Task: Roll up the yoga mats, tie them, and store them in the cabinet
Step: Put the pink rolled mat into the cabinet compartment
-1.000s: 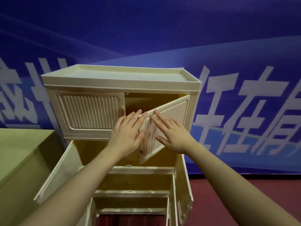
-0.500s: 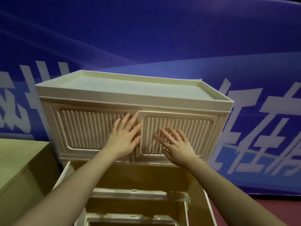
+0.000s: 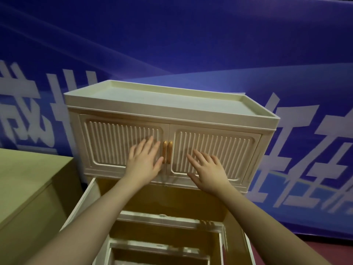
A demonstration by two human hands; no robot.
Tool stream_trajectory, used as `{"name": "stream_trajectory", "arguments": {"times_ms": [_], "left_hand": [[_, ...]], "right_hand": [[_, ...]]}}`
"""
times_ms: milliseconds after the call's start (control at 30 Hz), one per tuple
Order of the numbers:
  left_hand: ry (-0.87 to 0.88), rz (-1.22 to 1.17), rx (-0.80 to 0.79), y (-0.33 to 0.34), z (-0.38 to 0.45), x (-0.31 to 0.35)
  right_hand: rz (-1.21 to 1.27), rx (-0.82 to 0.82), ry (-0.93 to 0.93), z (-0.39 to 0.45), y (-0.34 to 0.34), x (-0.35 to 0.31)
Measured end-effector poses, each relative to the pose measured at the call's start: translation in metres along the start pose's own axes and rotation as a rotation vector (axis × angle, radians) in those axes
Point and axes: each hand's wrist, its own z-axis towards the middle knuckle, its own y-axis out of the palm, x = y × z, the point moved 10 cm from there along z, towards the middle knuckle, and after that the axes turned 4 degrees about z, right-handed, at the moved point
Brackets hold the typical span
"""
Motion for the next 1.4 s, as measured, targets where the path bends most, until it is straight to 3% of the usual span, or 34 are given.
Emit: {"name": "stream_trajectory", "arguments": {"times_ms": [333,567,733,1033,1167,1400], "left_hand": [[-0.215,-0.083,0.027,-0.063,-0.191,0.005],[-0.303,-0.095,-0.101,-0.087,-0.366,0.026],[-0.494,-0.05,-0.17,-0.109,-0.491,0.002],[-0.854,0.05,-0.163,-0.193,-0.737,-0.057],[-0.98,0.062,-0.102,-0.25,-0.88,-0.08],[-1.265,0.141,-0.171,-0.328,-1.147,-0.094]], "right_hand": [[0.163,-0.025,-0.2,-0.116,-0.029,-0.089],[0.302,-0.07,-0.393,-0.235,-0.042,-0.178],[0.367,-0.151,-0.529,-0.305,-0.05,-0.256],[0.455,-0.19,-0.856,-0.45,-0.112,-0.465],[0.477,-0.185,-0.996,-0.541,-0.149,-0.573],[0.508,-0.212,-1.251,-0.728,-0.213,-0.749]]}}
